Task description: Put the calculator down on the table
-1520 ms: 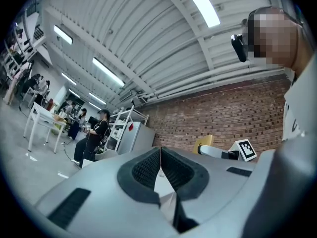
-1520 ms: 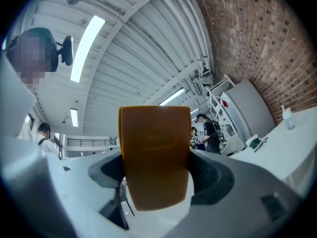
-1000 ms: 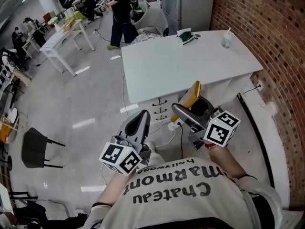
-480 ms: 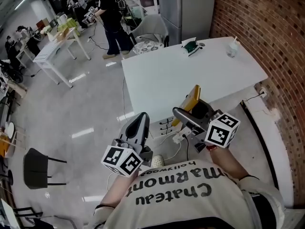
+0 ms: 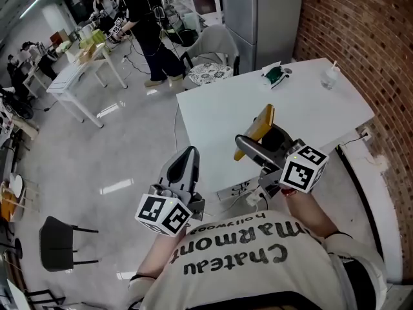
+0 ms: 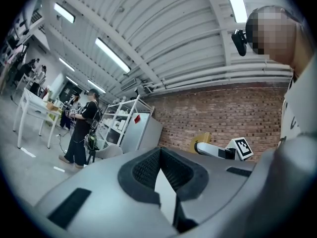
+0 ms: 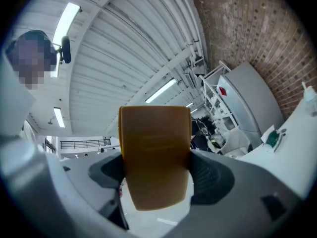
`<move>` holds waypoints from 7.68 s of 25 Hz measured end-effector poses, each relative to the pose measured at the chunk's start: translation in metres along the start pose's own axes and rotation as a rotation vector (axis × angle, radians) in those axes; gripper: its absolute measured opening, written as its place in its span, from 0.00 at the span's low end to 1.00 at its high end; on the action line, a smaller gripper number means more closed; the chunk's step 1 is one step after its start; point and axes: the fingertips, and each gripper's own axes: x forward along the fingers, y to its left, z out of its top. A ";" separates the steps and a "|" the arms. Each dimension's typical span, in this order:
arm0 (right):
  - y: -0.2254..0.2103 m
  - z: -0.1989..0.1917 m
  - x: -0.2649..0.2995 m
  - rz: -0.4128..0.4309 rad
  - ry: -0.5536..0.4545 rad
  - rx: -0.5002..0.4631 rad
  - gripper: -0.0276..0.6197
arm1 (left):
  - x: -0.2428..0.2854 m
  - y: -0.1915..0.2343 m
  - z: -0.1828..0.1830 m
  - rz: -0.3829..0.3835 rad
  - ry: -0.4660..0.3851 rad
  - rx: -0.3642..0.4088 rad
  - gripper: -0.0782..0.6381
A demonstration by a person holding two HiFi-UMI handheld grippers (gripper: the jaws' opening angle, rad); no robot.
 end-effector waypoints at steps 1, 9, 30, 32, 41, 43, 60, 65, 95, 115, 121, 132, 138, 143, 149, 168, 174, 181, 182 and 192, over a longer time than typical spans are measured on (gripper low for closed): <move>-0.001 0.001 0.009 0.001 -0.002 -0.005 0.65 | 0.003 0.008 0.004 -0.002 -0.003 0.003 0.11; -0.024 -0.002 0.057 -0.026 -0.017 -0.016 0.65 | 0.023 0.060 0.018 0.001 -0.032 0.019 0.11; -0.172 -0.066 0.107 -0.209 0.187 0.076 0.65 | 0.082 0.168 -0.030 0.165 0.064 -0.062 0.11; -0.187 -0.065 0.113 -0.207 0.209 0.066 0.65 | 0.089 0.173 -0.031 0.183 0.050 -0.076 0.11; -0.256 -0.076 0.146 -0.161 0.338 0.048 0.65 | 0.102 0.190 -0.034 0.315 0.010 -0.076 0.11; -0.272 -0.087 0.155 -0.151 0.382 0.044 0.65 | 0.094 0.198 -0.037 0.375 0.011 -0.078 0.11; -0.357 -0.183 0.241 -0.091 0.641 0.023 0.64 | 0.051 0.243 -0.050 0.656 0.065 -0.070 0.11; -0.365 -0.209 0.255 -0.070 0.732 -0.013 0.64 | 0.040 0.240 -0.050 0.686 0.079 -0.053 0.11; -0.387 -0.281 0.260 -0.191 1.041 -0.272 0.58 | -0.013 0.235 -0.043 0.791 0.045 -0.043 0.11; -0.375 -0.294 0.259 -0.108 1.089 -0.371 0.64 | -0.019 0.238 -0.047 0.804 0.036 -0.057 0.11; -0.370 -0.297 0.258 -0.058 1.095 -0.436 0.65 | -0.019 0.238 -0.049 0.806 0.032 -0.068 0.11; -0.376 -0.299 0.256 -0.085 1.101 -0.389 0.66 | -0.024 0.236 -0.049 0.821 0.029 -0.066 0.11; -0.376 -0.301 0.256 -0.086 1.119 -0.375 0.66 | -0.027 0.235 -0.048 0.821 0.025 -0.066 0.11; -0.377 -0.300 0.255 -0.097 1.116 -0.377 0.67 | -0.030 0.234 -0.047 0.820 0.026 -0.071 0.11; -0.376 -0.291 0.251 -0.154 1.099 -0.419 0.71 | -0.036 0.235 -0.043 0.826 0.048 -0.077 0.11; -0.288 -0.230 0.153 -0.506 0.776 0.082 0.48 | 0.004 0.202 -0.027 0.474 0.056 -0.119 0.11; -0.229 -0.190 0.123 -0.538 0.576 0.207 0.30 | 0.010 0.172 -0.028 0.338 0.055 -0.125 0.11; -0.157 -0.123 0.104 -0.490 0.332 0.206 0.11 | 0.004 0.141 -0.022 0.235 0.041 -0.118 0.11; -0.147 -0.112 0.104 -0.472 0.296 0.206 0.08 | 0.004 0.137 -0.020 0.221 0.037 -0.111 0.11; -0.057 -0.015 0.086 -0.152 -0.013 0.135 0.03 | 0.024 0.080 0.004 0.119 -0.023 -0.014 0.11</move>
